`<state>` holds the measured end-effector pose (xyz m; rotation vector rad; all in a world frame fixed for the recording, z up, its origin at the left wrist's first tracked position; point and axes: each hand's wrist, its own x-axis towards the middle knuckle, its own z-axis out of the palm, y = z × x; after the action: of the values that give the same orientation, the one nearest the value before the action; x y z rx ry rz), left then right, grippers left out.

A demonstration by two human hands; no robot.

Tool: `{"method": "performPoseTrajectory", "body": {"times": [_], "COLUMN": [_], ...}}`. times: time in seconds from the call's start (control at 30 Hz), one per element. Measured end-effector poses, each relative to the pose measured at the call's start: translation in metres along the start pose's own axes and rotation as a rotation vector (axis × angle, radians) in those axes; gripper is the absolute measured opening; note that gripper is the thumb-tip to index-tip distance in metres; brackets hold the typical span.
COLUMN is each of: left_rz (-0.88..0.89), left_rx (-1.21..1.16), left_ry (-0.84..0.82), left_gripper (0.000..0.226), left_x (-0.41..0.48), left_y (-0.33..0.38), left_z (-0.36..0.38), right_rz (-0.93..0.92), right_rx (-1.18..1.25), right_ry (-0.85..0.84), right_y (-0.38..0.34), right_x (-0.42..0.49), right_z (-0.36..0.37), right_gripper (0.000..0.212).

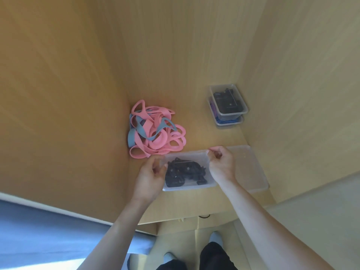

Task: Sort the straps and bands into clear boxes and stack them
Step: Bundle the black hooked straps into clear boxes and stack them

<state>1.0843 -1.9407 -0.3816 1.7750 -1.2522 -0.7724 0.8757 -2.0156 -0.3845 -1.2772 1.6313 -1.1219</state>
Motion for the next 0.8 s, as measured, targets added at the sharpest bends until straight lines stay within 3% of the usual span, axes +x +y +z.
{"method": "performPoseTrajectory", "body": {"times": [0.17,0.37,0.5,0.63,0.8], "left_rz": [0.043,0.078,0.198,0.185,0.163], "left_rx": [0.089,0.165,0.315,0.342,0.442], "left_ry": [0.034,0.032,-0.13,-0.211,-0.148], "left_gripper": [0.012,0.027,0.054,0.083,0.054], "left_x": [-0.003,-0.007,-0.003,0.004,0.007], "left_y": [-0.005,-0.003,0.004,0.013,0.016], "left_z": [0.002,0.008,0.012,0.015,0.03], "right_rz": [-0.057,-0.089,-0.148,-0.163,-0.164], "right_rx": [-0.126,-0.196,-0.237,-0.255,-0.273], "right_ry": [0.02,0.016,0.002,-0.034,-0.042], "right_y": [0.006,0.012,0.017,0.02,0.023], "right_x": [0.0,-0.004,-0.003,0.0,0.001], "right_z": [0.007,0.014,0.012,0.014,0.015], "right_gripper": [0.008,0.007,0.01,0.02,0.02]}}
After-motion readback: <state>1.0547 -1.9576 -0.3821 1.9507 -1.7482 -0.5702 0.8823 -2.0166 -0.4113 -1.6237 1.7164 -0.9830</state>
